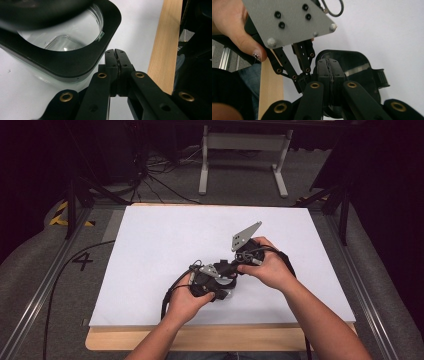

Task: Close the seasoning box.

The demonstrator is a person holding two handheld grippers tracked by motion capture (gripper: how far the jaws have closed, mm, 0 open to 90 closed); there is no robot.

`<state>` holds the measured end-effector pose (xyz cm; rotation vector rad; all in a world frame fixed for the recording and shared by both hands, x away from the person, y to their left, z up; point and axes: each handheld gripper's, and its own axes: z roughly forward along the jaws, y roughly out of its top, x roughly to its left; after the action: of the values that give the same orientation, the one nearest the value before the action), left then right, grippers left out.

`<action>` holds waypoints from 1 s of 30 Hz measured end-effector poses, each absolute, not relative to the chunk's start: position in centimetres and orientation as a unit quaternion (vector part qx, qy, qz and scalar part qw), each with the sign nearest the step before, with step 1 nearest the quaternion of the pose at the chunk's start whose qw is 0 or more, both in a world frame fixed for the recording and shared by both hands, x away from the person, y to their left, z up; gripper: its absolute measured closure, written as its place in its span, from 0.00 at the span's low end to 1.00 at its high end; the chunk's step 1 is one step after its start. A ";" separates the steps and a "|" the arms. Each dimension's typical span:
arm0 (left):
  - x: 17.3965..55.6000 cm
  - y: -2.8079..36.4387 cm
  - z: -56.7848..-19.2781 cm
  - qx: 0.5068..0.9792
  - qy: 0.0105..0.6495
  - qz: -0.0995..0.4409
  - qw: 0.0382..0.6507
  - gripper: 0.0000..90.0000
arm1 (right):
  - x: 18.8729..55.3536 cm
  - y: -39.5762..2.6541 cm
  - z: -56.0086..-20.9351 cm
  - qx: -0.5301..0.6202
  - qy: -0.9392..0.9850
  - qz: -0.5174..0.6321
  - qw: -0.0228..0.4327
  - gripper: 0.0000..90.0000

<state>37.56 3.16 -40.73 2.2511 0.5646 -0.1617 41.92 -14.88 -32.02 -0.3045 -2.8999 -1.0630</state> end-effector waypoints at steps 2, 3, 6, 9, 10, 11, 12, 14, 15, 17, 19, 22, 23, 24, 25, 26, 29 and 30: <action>37.6 3.2 -40.7 0.889 0.222 -0.064 0.396 1.00 | 41.8 -14.8 -32.5 -0.098 -0.935 -0.339 0.024 1.00; 37.6 3.2 -40.7 0.890 0.220 -0.063 0.394 1.00 | 41.8 -14.8 -32.6 -0.097 -0.936 -0.338 0.025 1.00; 37.6 3.1 -40.8 0.890 0.222 -0.058 0.395 1.00 | 41.7 -14.8 -33.1 -0.098 -0.937 -0.334 0.031 1.00; 37.5 3.0 -40.9 0.885 0.227 -0.055 0.403 1.00 | 41.6 -14.6 -33.6 -0.100 -0.939 -0.328 0.033 1.00; 37.5 3.0 -40.9 0.886 0.227 -0.054 0.402 1.00 | 41.6 -14.6 -33.8 -0.100 -0.939 -0.327 0.034 1.00; 37.5 3.0 -40.9 0.886 0.227 -0.053 0.402 1.00 | 41.6 -14.6 -34.0 -0.100 -0.939 -0.327 0.035 1.00; 37.5 3.0 -40.9 0.886 0.227 -0.053 0.402 1.00 | 41.6 -14.5 -34.2 -0.100 -0.940 -0.323 0.035 1.00; 37.5 3.0 -40.9 0.886 0.227 -0.055 0.401 1.00 | 41.6 -14.5 -34.4 -0.101 -0.941 -0.321 0.036 1.00; 37.5 3.0 -40.9 0.886 0.227 -0.055 0.401 1.00 | 41.6 -14.5 -34.5 -0.102 -0.940 -0.322 0.037 1.00; 37.5 3.0 -40.9 0.887 0.226 -0.055 0.399 1.00 | 41.6 -14.5 -34.5 -0.101 -0.940 -0.323 0.036 1.00; 37.5 3.0 -40.9 0.887 0.226 -0.055 0.399 1.00 | 41.6 -14.5 -34.5 -0.102 -0.941 -0.322 0.036 1.00; 37.5 3.0 -40.9 0.887 0.227 -0.055 0.398 1.00 | 41.5 -14.5 -34.5 -0.104 -0.941 -0.321 0.035 1.00; 37.5 3.0 -40.9 0.888 0.226 -0.055 0.397 1.00 | 41.5 -14.5 -34.5 -0.103 -0.941 -0.321 0.035 1.00; 37.5 3.0 -40.8 0.888 0.227 -0.055 0.396 1.00 | 41.5 -14.5 -34.5 -0.103 -0.941 -0.322 0.035 1.00; 37.5 3.0 -40.8 0.888 0.227 -0.055 0.396 1.00 | 41.5 -14.5 -34.5 -0.103 -0.940 -0.322 0.035 1.00; 37.5 3.0 -40.8 0.888 0.227 -0.056 0.395 0.99 | 41.5 -14.5 -34.5 -0.103 -0.940 -0.323 0.035 1.00; 37.4 3.0 -40.8 0.888 0.226 -0.058 0.396 0.99 | 41.5 -14.5 -34.4 -0.104 -0.939 -0.325 0.032 1.00; 37.3 3.0 -40.7 0.888 0.226 -0.062 0.396 0.98 | 41.5 -14.6 -34.3 -0.103 -0.939 -0.328 0.029 1.00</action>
<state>37.33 2.99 -40.73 2.2504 0.5734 -0.1583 41.54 -14.58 -34.33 -0.3172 -2.8957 -1.0114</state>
